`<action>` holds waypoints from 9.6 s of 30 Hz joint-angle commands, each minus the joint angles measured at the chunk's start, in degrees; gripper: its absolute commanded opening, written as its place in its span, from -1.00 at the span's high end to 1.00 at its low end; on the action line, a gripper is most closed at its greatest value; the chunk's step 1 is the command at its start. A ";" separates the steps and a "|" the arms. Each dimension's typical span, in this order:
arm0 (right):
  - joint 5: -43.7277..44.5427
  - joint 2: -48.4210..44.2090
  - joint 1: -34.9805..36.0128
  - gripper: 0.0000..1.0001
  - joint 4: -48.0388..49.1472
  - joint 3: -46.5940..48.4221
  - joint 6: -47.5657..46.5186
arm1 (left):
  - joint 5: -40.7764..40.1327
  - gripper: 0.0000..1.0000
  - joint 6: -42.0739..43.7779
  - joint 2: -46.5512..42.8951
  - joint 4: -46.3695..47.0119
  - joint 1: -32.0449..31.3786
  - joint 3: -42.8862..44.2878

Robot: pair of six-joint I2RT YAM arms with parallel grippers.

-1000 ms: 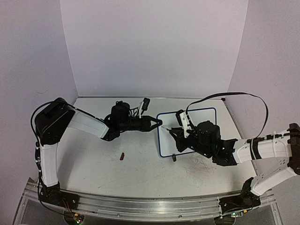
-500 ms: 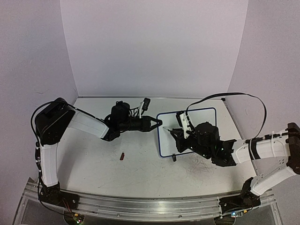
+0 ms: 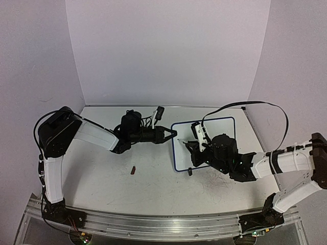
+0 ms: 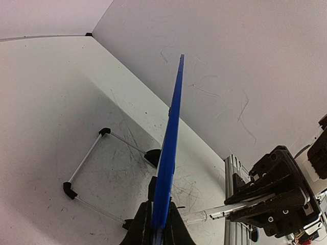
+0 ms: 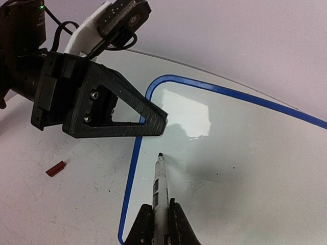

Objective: Write a sentence on the whiteboard
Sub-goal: Hold the whiteboard at the center of the board, then write a sentence on the whiteboard.

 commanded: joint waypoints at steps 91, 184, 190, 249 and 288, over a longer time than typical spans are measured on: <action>4.29 -2.03 1.71 1.00 -5.57 -3.31 8.02 | -0.63 0.99 0.42 -0.74 0.64 -0.19 1.38; 8.96 0.32 2.95 1.00 0.43 -0.73 3.76 | 0.04 1.00 0.76 -1.46 0.00 -0.26 0.01; 7.92 -0.90 3.00 1.00 -0.60 -2.45 5.39 | -0.11 1.00 0.89 -1.65 0.05 -0.20 -0.20; 12.37 0.26 2.56 1.00 1.94 -1.00 4.59 | 0.08 1.00 0.70 -2.35 -0.04 -0.22 -1.09; 8.39 -2.14 2.71 1.00 -3.12 -4.52 9.09 | 0.03 1.00 0.72 -2.35 -0.30 -0.19 -0.22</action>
